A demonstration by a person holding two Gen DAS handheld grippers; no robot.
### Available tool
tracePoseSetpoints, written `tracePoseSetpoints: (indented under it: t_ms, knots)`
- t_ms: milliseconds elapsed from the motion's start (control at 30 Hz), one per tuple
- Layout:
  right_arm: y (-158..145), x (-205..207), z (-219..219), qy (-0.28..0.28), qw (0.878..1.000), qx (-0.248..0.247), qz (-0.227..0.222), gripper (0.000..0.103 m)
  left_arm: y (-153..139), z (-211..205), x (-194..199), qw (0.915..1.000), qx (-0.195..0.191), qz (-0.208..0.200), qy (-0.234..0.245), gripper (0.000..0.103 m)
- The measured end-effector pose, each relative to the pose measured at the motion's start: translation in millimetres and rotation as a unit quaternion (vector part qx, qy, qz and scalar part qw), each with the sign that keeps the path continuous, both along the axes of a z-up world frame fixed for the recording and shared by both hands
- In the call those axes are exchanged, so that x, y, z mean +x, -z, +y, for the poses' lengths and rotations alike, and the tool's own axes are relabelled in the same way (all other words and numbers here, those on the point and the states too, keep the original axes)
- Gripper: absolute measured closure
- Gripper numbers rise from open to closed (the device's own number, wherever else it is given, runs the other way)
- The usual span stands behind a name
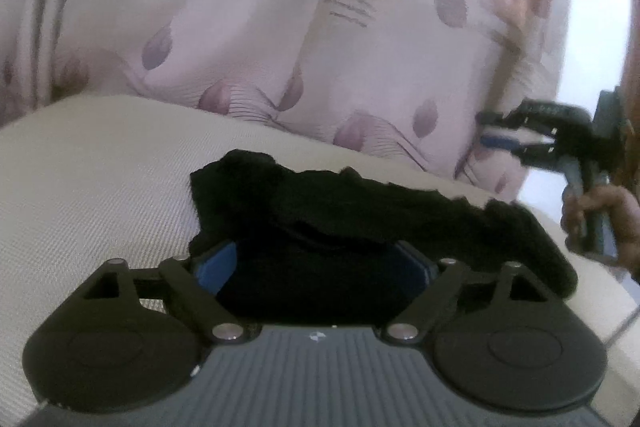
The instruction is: Fold small clothes
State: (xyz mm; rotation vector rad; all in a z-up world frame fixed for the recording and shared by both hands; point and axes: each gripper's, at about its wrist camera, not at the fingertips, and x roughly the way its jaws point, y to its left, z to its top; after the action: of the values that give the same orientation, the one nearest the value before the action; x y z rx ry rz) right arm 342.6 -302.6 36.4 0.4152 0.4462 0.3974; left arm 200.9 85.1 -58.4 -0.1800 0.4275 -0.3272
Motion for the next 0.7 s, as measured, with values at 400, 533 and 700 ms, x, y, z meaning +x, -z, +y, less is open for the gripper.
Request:
tracePoseSetpoints:
  t_ms: [400, 533, 700]
  knots:
    - [66.2, -103.8, -12.4, -0.064, 0.997, -0.037, 0.016, 0.049, -18.6, -38.8, 65.3, 0.9930, 0.033, 0.076, 0.085, 0.014]
    - [82.2, -105.1, -20.2, -0.056, 0.998, -0.004, 0.037, 0.048, -34.5, -15.0, 100.2, 0.9971, 0.033, 0.005, -0.069, 0.014]
    - [86.3, -107.4, -20.2, -0.059, 0.998, 0.011, 0.028, 0.026, -60.3, 48.1, 104.2, 0.9716, -0.054, -0.038, -0.227, 0.013]
